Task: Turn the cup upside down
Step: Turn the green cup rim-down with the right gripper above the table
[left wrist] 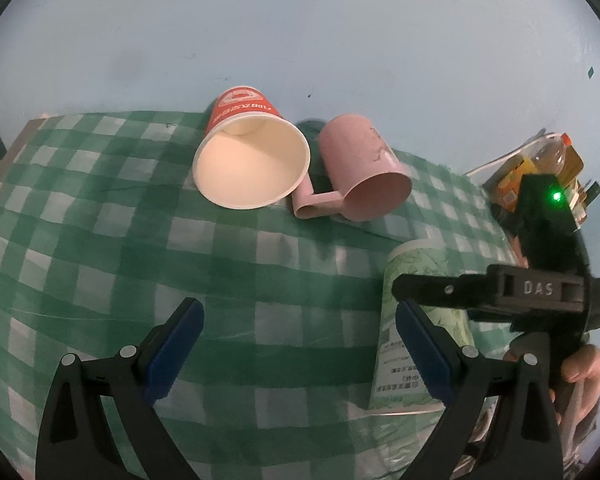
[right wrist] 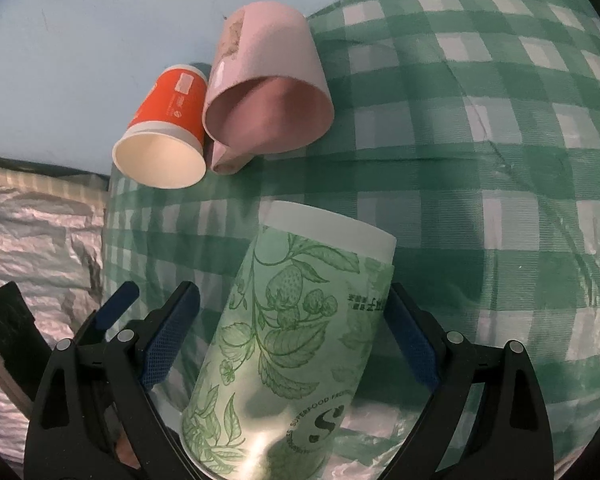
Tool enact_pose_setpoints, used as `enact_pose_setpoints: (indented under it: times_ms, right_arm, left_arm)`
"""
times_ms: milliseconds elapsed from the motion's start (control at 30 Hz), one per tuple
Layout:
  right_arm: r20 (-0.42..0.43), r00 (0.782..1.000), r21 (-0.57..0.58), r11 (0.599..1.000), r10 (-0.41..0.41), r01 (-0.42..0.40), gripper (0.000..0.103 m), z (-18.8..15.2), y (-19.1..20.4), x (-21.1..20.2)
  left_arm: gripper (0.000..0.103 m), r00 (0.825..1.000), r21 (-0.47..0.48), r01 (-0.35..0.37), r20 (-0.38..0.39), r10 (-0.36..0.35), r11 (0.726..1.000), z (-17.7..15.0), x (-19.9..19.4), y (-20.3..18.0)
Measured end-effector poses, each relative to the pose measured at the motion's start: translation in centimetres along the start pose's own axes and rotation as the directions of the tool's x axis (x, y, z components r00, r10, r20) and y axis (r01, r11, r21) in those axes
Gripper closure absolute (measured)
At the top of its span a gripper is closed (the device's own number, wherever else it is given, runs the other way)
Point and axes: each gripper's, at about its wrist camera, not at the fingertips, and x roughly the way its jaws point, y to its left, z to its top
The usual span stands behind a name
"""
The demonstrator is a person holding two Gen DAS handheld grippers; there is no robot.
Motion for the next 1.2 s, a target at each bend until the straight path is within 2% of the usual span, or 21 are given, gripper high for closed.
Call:
enact_pose_setpoints:
  times_ms: [100,233,367,467,733,933,1067,1200]
  right_arm:
    - [-0.007,1.0,0.01,1.0,0.001,-0.001,0.012,0.0,-0.2,0.1]
    - [0.001,1.0,0.012,1.0,0.002,-0.002,0.024,0.1,-0.5,-0.1]
    - [0.006,1.0,0.017,1.0,0.021,-0.022,0.029,0.2,-0.8,-0.1]
    - [0.012,0.999,0.025,0.999,0.041,-0.041,0.032,0.2,-1.2,-0.4]
    - [0.1,0.993,-0.071,0.996,0.055,-0.048,0.032,-1.3,-0.3,-2.8]
    - [0.231,0.971,-0.189,0.982,0.066,-0.021,0.032,-3.4,1.3,-5.4]
    - [0.319,0.946,-0.262,0.965,0.06,0.027,0.033,-4.8,2.7,-7.0]
    - [0.409,0.912,-0.321,0.942,0.044,0.099,0.033,-5.9,4.1,-8.1]
  left_arm:
    - [0.005,1.0,-0.006,-0.002,0.013,0.002,1.0,0.1,-0.1,-0.2]
    - [0.005,1.0,-0.015,0.014,0.022,-0.014,1.0,0.0,0.0,-0.2]
    - [0.005,1.0,-0.028,0.005,0.028,-0.004,1.0,-0.1,0.2,0.0]
    - [0.005,1.0,-0.041,0.024,0.016,-0.024,0.999,-0.5,0.5,0.2]
    - [0.005,0.998,-0.005,-0.025,0.061,0.025,1.0,-1.1,-0.9,-0.2]
    - [0.005,0.995,0.022,-0.028,0.096,0.026,0.999,-1.4,-2.2,-0.7]
    - [0.005,0.994,0.023,-0.018,0.104,0.015,1.0,-1.5,-2.6,-0.8]
    - [0.005,0.994,0.016,-0.011,0.106,0.009,1.0,-1.6,-2.7,-0.8]
